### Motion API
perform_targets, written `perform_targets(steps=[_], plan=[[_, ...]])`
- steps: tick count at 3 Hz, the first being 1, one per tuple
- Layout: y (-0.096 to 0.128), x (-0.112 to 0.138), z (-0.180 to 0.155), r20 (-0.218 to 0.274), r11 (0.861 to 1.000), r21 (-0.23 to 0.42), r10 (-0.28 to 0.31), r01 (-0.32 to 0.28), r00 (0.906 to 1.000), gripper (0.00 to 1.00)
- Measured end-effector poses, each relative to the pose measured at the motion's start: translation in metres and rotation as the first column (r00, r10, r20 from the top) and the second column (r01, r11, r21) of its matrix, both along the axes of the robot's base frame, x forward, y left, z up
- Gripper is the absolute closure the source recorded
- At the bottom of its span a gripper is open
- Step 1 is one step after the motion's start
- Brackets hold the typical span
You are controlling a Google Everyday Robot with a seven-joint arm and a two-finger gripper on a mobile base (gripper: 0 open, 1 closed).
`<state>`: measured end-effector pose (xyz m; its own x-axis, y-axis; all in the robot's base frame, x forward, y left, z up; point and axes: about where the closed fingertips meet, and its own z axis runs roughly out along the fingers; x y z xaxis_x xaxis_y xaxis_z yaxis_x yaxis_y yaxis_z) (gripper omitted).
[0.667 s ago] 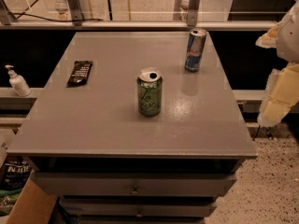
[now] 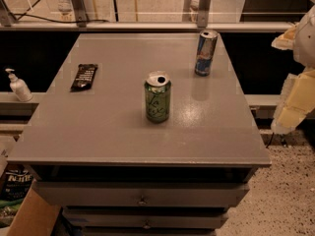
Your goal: Knock redbull can over
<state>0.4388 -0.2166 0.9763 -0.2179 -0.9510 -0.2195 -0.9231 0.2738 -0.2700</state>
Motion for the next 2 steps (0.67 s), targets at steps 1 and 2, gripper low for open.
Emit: perform_targets(steps=[1,2], plan=[[-0.001,0.009,-0.012,0.034,0.997,0.063,-0.039,0.037,0.9987,0.0],[0.001,0.033,-0.023,0.092,0.987,0.148,-0.078,0.064,0.9927,0.0]])
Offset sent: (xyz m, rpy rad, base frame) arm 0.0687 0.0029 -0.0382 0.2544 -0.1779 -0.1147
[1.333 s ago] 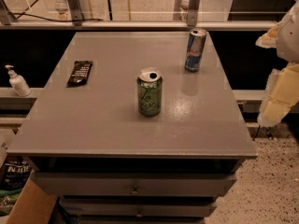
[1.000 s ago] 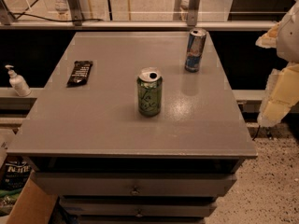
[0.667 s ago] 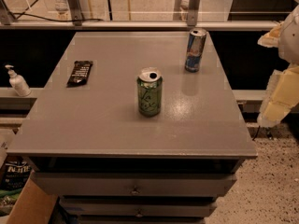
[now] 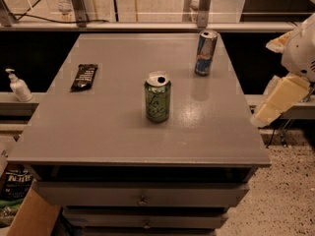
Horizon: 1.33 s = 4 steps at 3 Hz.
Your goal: Knock redbull can over
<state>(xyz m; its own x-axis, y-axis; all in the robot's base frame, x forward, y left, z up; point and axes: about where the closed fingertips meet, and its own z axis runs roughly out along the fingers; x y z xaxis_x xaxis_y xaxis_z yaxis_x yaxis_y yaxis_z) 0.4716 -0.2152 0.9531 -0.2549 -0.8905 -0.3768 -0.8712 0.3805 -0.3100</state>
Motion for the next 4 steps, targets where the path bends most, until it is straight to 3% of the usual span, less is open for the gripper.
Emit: perform_targets(steps=[1,2,3,4], plan=[[0.003,0.04,-0.007,0.062,0.996,0.08,-0.041,0.036,0.9972,0.0],[0.008,0.083,-0.018,0.082,0.987,0.141,-0.084,0.072,0.9931,0.0],[0.006,0.124,-0.036,0.047,0.956,0.262,-0.147,0.13,0.988,0.0],[0.006,0.123,-0.036,0.048,0.957,0.261,-0.146,0.129,0.9881,0.0]])
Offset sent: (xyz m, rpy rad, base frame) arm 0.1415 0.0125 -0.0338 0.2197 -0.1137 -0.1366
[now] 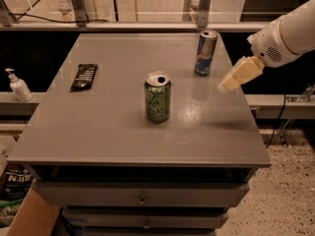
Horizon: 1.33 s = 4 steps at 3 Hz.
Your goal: Knock redbull can over
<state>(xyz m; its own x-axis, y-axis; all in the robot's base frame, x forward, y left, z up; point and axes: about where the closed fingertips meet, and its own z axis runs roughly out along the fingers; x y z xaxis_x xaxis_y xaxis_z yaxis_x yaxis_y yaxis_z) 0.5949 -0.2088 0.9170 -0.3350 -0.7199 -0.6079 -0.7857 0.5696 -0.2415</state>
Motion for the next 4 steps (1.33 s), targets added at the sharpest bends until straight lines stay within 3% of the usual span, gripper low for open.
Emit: perform_targets(steps=[1,2,3,4], plan=[[0.002,0.0,-0.003,-0.009,1.0,0.011,0.003,-0.003,1.0,0.0],[0.007,0.015,-0.008,0.0,0.997,0.077,-0.015,0.015,0.9999,0.0],[0.008,0.038,-0.016,0.019,0.981,0.184,-0.065,0.06,0.9977,0.0],[0.013,0.059,-0.024,0.024,0.954,0.287,-0.097,0.086,0.995,0.0]])
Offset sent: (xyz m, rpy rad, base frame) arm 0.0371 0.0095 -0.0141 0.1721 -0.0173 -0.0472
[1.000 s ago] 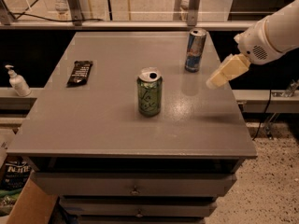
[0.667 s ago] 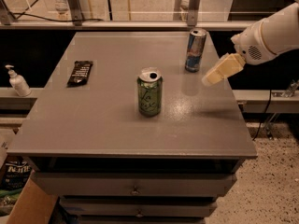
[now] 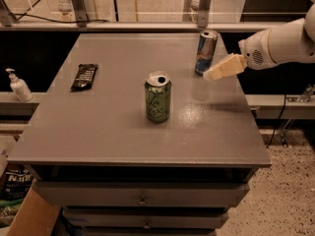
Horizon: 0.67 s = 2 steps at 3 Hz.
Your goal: Knock redbull can over
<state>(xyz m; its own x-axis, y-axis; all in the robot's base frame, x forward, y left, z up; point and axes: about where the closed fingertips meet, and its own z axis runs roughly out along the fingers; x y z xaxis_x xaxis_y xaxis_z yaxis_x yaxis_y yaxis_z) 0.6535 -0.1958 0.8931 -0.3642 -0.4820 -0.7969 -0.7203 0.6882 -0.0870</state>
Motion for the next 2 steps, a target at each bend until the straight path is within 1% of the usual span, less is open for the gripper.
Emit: perform_targets(steps=[1,2], plan=[[0.019,0.012,-0.006,0.001,0.995,0.1,0.017,-0.017,0.9999,0.0],[0.05,0.021,-0.01,0.016,0.981,0.183,0.068,-0.07,0.9975,0.0]])
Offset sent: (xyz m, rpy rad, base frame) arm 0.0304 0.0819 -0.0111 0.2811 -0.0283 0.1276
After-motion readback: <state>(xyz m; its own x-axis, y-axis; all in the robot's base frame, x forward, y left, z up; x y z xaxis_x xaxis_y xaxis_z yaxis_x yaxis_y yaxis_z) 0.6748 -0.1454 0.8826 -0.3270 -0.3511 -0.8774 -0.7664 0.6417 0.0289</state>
